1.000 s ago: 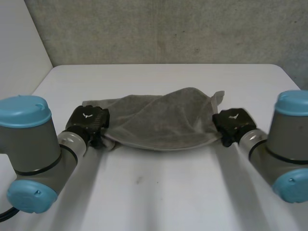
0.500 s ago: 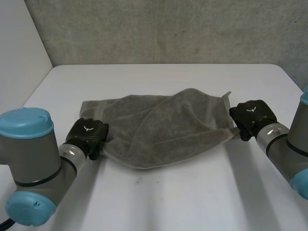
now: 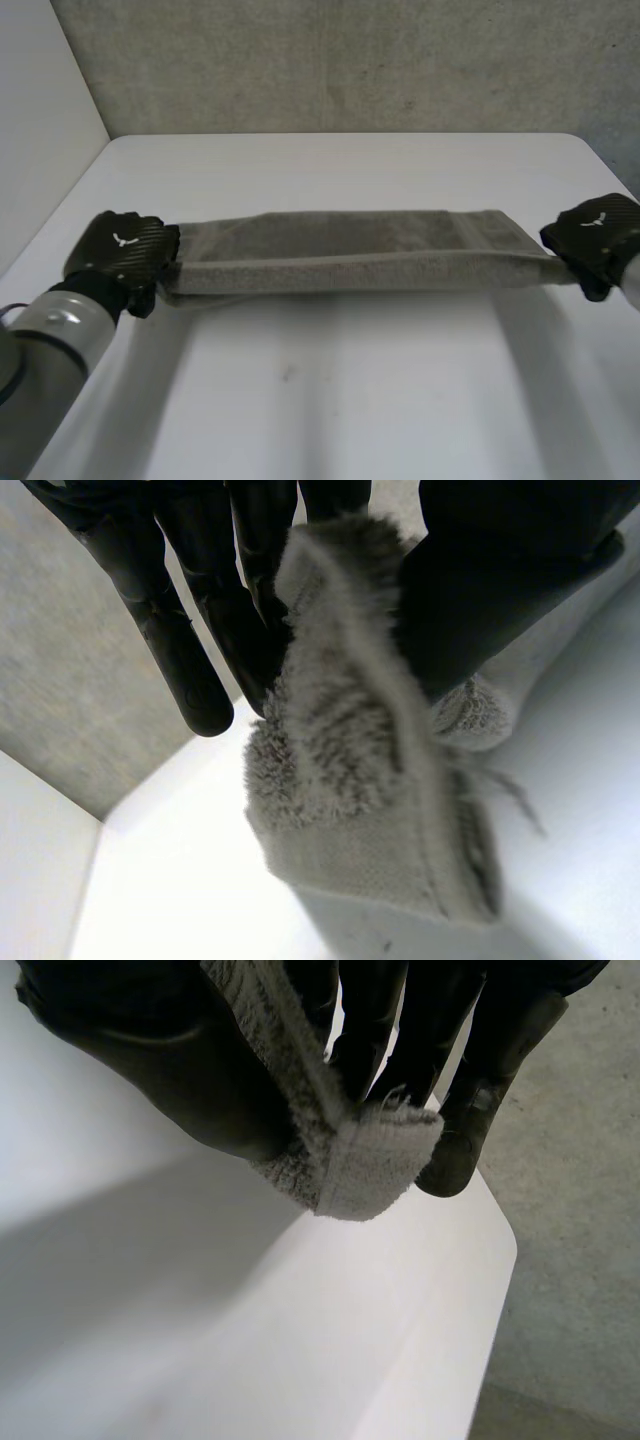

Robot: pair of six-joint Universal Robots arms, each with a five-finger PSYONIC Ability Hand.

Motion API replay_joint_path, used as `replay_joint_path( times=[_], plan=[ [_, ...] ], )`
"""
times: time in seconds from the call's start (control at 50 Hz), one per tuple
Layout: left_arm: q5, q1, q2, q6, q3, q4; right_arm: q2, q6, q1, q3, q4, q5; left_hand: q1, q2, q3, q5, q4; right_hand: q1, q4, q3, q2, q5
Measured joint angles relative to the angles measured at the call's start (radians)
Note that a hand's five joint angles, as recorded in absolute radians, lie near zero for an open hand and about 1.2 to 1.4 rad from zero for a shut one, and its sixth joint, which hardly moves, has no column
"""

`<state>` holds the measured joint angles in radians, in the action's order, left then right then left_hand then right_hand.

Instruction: Fold the towel.

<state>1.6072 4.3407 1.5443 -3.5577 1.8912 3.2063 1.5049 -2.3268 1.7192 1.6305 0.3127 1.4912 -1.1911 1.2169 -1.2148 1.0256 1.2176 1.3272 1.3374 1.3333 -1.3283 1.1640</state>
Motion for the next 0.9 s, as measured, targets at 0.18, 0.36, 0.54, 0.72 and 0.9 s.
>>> replay_joint_path(
  times=[0.18, 0.36, 0.54, 0.72, 0.9],
  plan=[
    [0.000, -0.013, -0.056, -0.079, 0.043, -0.026, 0.078, 0.132, -0.027, -0.004, 0.148, -0.070, -0.004, 0.000, -0.001, 0.000, 0.000, 0.000, 0.000, 0.000, 0.000, 0.000],
    [0.002, 0.000, 0.237, -0.105, -0.119, -0.021, -0.217, 0.174, -0.026, -0.188, 0.144, -0.088, -0.008, 0.000, -0.001, 0.000, 0.000, 0.000, 0.000, 0.000, -0.004, 0.000],
    [0.003, 0.003, 0.478, -0.137, -0.383, -0.018, -0.504, 0.124, 0.031, -0.468, 0.128, -0.041, -0.009, 0.000, -0.002, 0.005, 0.001, 0.000, 0.000, 0.000, -0.008, 0.006],
    [0.002, 0.002, 0.694, -0.149, -0.671, -0.019, -0.721, 0.024, 0.106, -0.735, 0.006, -0.009, -0.009, -0.007, 0.005, 0.005, -0.008, 0.000, 0.000, 0.000, -0.008, 0.009],
    [0.011, 0.002, 0.830, -0.146, -0.827, -0.020, -0.871, 0.014, 0.143, -0.875, -0.144, 0.074, 0.902, -0.932, 0.930, -0.907, -0.931, -0.970, -0.966, -0.977, 0.988, -1.002]
  ],
)
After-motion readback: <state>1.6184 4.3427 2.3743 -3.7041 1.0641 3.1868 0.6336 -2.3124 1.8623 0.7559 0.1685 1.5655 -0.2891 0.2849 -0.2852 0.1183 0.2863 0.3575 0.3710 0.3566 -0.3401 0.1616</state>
